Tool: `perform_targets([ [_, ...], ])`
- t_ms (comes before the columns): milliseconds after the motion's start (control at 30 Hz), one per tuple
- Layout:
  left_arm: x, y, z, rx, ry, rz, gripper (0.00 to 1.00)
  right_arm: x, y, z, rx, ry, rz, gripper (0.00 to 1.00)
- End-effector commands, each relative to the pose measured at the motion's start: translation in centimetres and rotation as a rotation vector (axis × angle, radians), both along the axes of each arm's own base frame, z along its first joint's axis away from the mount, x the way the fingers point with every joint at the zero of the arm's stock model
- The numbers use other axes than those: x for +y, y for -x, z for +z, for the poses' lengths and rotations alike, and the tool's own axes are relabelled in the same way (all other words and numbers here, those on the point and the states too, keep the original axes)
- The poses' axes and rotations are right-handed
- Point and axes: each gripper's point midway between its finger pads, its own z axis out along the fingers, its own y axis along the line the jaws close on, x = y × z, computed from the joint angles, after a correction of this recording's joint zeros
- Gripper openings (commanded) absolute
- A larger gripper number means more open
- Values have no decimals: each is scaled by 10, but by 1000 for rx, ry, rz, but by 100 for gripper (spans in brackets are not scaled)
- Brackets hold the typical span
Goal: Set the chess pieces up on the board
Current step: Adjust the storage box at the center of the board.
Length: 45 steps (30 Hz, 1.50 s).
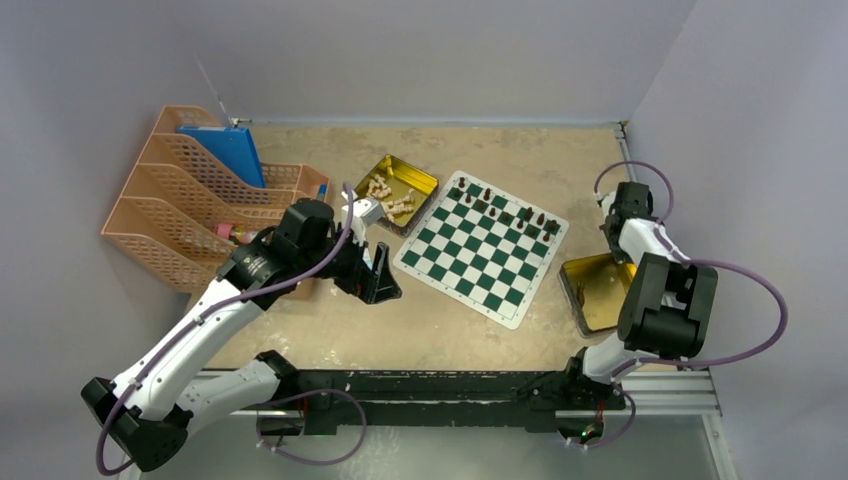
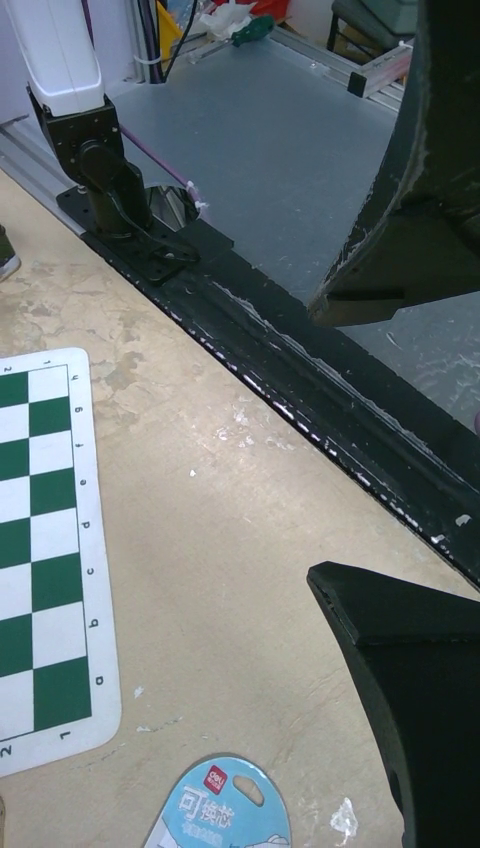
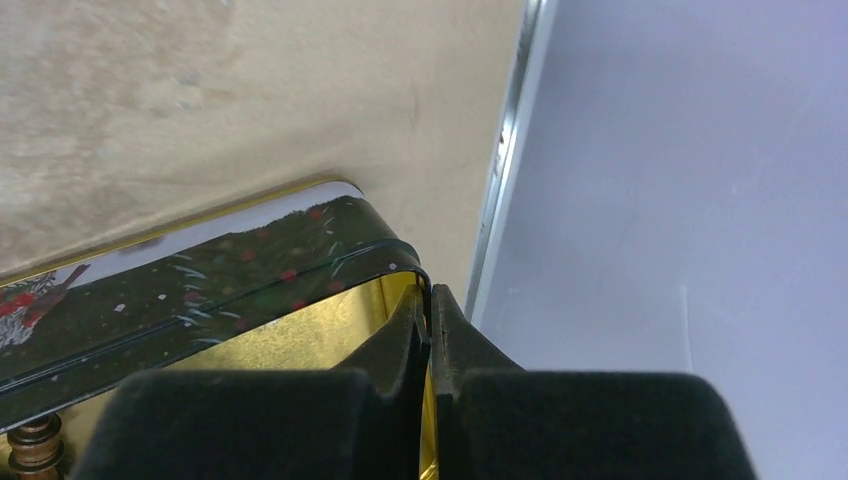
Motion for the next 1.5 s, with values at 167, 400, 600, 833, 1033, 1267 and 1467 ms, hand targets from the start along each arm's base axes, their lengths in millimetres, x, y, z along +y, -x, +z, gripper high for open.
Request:
perform_targets([
  [167, 2, -3, 25, -111, 48, -8, 88, -23, 19, 24, -126, 65, -220, 0],
  [400, 6, -1, 29, -131, 44, -4, 88, -22, 11, 21, -166, 11, -306, 0],
  [600, 4, -3, 34, -146, 56, -3, 88, -16, 3, 16, -206, -82, -394, 0],
  [833, 3, -3, 42, -161, 76, 2, 88, -22, 4, 7, -229, -187, -533, 0],
  [1033, 4, -4, 46, -173, 74, 5, 88, -24, 5, 3, -223, -213, -586, 0],
  [1267, 5, -9, 47, -192, 64, 18, 88, -16, -6, -2, -211, -290, -638, 0],
  [1467, 2, -13, 52, -198, 71, 15, 88, -20, 2, -6, -193, -262, -674, 0],
])
